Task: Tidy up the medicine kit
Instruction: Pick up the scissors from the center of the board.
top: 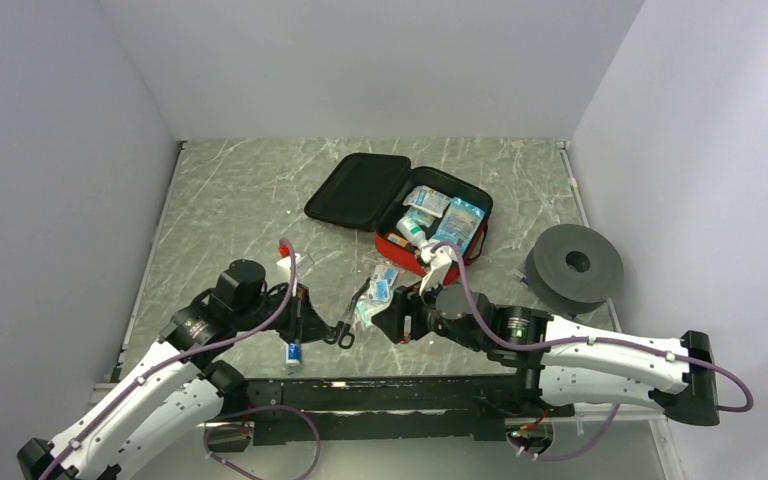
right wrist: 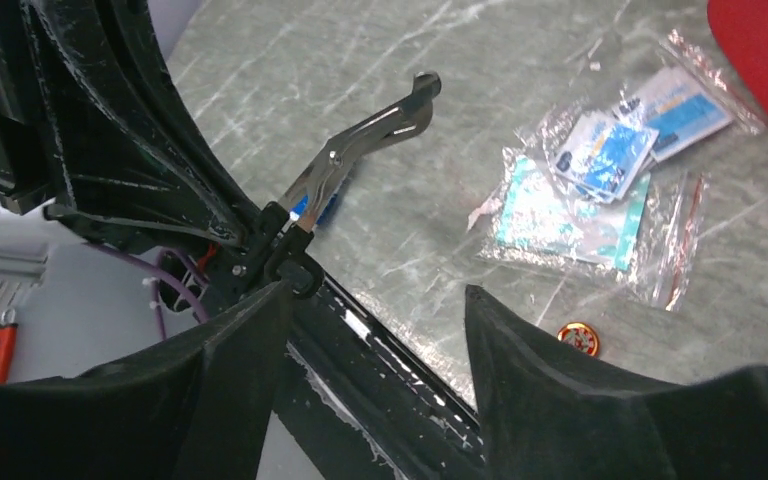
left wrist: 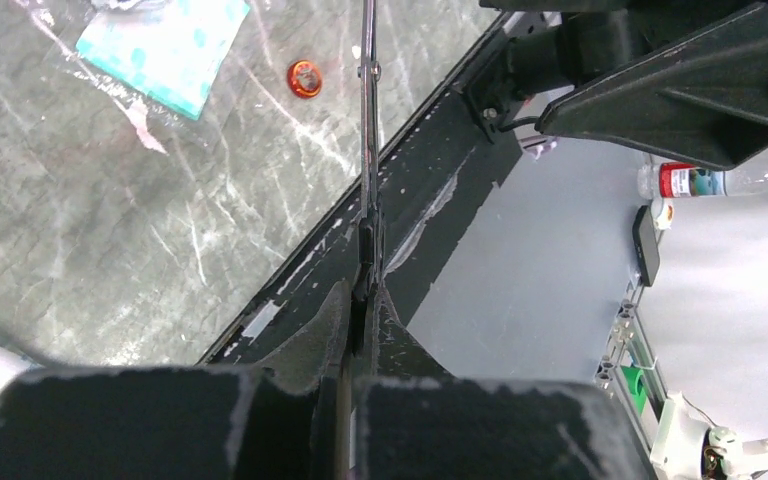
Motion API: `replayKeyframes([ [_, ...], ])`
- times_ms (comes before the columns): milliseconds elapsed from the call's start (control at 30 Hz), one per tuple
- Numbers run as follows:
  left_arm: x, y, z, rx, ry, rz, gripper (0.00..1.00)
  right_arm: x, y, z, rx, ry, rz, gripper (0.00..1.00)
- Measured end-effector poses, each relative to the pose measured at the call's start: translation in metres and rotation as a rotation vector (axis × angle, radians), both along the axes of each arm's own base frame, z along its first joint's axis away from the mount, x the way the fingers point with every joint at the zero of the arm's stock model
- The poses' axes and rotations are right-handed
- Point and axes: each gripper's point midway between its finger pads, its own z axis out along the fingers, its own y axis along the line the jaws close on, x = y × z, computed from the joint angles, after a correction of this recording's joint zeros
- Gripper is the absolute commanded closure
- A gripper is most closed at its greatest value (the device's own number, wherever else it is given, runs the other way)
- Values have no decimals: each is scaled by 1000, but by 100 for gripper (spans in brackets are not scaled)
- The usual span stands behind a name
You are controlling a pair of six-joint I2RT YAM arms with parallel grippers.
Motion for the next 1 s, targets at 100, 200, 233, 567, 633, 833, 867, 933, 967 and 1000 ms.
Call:
replayKeyframes([
  [100, -4, 1, 12, -19, -24, -19, 100, -1, 3, 16, 32, 6, 6, 23],
  [200, -7, 3, 15, -17, -35, -26, 100, -1, 9, 25, 65, 46, -12, 22],
  [233, -8, 4, 14, -15, -33, -27, 100, 0, 12, 26, 70, 62, -23, 22],
  [567, -4, 6, 14, -8, -48, 0, 100, 13, 35, 6, 82, 255, -208, 23],
  [633, -3, 7, 15, -8, -60, 10, 100, 18, 39, 6, 90, 282, -251, 24],
  [833, 2, 9, 16, -2, -83, 38, 100, 27, 44, 10, 170, 348, -359, 27],
  [867, 3, 10, 16, 1, -86, 43, 100, 28, 44, 11, 185, 357, -377, 28],
  [933, 4, 10, 16, 4, -90, 50, 100, 32, 44, 14, 218, 367, -407, 29],
  [967, 5, 11, 16, 5, -93, 53, 100, 34, 44, 16, 234, 371, -422, 30],
  [1000, 6, 11, 16, 7, -96, 57, 100, 36, 44, 16, 244, 373, -437, 30],
])
